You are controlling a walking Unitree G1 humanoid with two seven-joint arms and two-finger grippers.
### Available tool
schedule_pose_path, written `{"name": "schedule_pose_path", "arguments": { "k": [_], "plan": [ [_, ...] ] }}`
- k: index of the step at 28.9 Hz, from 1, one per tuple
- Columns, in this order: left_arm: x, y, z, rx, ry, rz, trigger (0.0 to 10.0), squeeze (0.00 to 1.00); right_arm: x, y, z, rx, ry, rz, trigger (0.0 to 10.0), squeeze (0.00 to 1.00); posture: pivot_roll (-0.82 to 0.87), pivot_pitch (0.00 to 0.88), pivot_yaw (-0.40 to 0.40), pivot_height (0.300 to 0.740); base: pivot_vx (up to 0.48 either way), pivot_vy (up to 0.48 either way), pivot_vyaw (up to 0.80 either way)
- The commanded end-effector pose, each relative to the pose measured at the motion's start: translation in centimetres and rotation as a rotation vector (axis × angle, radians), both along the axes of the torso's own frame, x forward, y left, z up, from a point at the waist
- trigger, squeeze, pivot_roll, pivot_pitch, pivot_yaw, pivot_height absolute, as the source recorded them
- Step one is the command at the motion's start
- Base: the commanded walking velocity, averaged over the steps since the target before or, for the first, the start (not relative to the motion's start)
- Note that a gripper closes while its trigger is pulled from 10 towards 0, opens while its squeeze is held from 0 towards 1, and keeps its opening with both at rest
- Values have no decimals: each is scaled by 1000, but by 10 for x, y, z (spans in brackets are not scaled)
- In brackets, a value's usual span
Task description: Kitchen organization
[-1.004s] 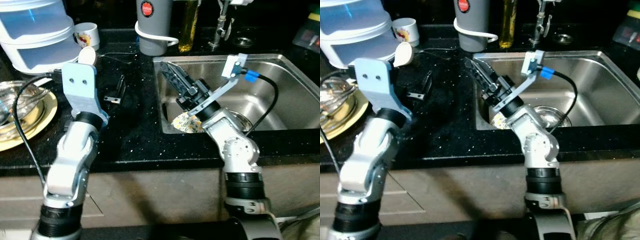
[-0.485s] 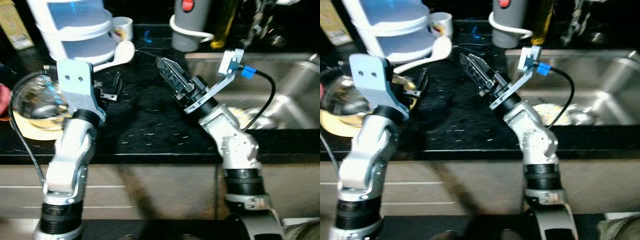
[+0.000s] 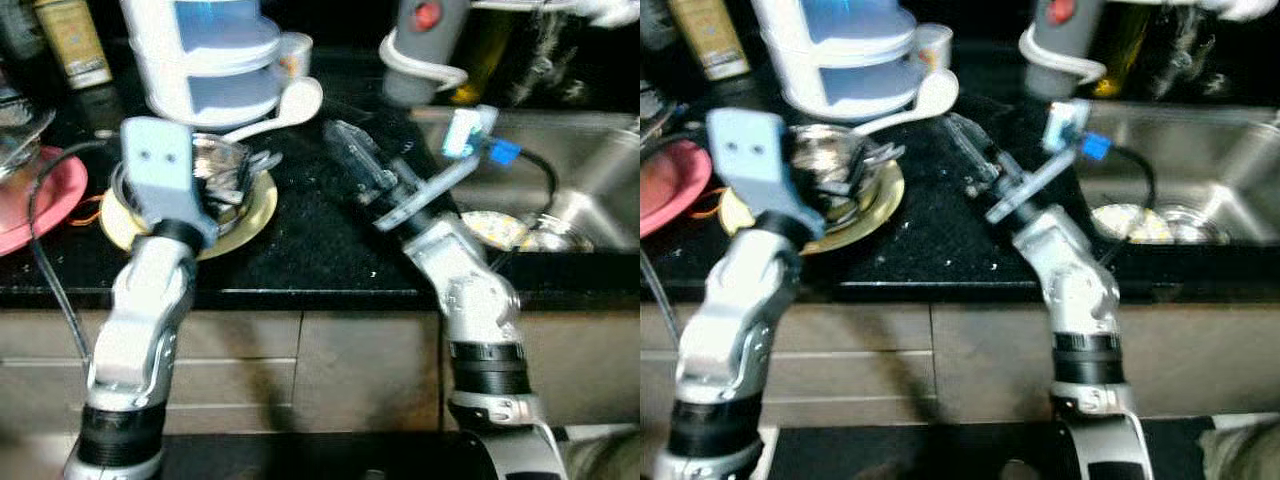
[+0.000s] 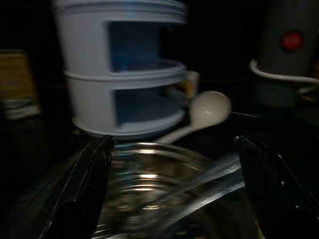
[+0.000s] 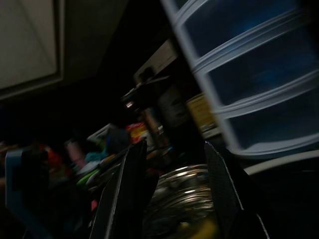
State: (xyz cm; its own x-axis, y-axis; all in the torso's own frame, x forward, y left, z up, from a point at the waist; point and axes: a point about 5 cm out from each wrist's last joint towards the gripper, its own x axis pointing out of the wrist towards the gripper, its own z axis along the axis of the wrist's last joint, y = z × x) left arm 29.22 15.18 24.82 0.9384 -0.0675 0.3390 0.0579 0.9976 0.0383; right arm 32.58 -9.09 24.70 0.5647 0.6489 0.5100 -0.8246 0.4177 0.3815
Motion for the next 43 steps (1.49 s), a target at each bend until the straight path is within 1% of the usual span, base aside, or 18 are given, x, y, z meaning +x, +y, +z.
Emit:
{"name": "schedule_pose_path", "arguments": {
  "k": [1,8,13,19,21,27,28,31,32,35,39,40,41,43],
  "plan": [
    [-2,1,4,13,-21,1,10000,0,0,-2,0,-8,-1,-12,10000,0,43,59,-45,732,0,0,0],
    [-3,1,8,15,-36,-11,10000,0,0,-2,-1,-10,-1,-11,10000,0,42,60,-45,732,0,0,0],
    [-3,1,6,14,-23,-25,10000,0,0,-2,-1,-11,-1,-10,10000,0,40,59,-46,732,0,0,0],
    [-3,2,5,16,-16,-11,10000,0,0,-2,-1,-15,-2,-8,10000,0,41,56,-48,732,0,-480,0],
    [-2,6,8,5,-33,16,10000,0,0,-1,-1,-22,-4,-4,10000,0,40,52,-49,732,0,0,0],
    [-2,9,12,8,-46,18,10000,0,0,-1,-1,-39,-7,-7,10000,0,40,46,-51,732,0,0,0],
    [-1,12,14,14,-53,15,10000,0,1,-1,-2,-57,-5,-20,10000,0,40,46,-51,732,0,0,0],
    [0,15,16,25,-56,8,10000,0,2,-2,-4,-68,2,-32,10000,0,39,43,-52,732,0,0,0],
    [1,19,17,31,-58,6,10000,0,3,-2,-5,-76,6,-38,10000,0,38,42,-52,732,0,0,0],
    [2,21,18,32,-59,4,10000,0,3,-2,-5,-80,8,-39,10000,0,37,42,-53,732,0,0,0],
    [13,40,21,68,-47,26,10000,0,4,0,-12,-160,10,-62,10000,0,30,48,-57,732,0,0,0],
    [16,44,20,85,-40,35,10000,0,5,0,-13,-175,11,-68,10000,0,30,48,-57,732,0,0,0],
    [16,44,20,85,-40,35,10000,0,5,0,-13,-175,11,-68,10000,0,30,48,-57,732,0,0,0],
    [23,54,20,112,-29,51,10000,0,5,1,-17,-227,7,-81,10000,0,22,58,-57,732,0,0,0]
  ]
}}
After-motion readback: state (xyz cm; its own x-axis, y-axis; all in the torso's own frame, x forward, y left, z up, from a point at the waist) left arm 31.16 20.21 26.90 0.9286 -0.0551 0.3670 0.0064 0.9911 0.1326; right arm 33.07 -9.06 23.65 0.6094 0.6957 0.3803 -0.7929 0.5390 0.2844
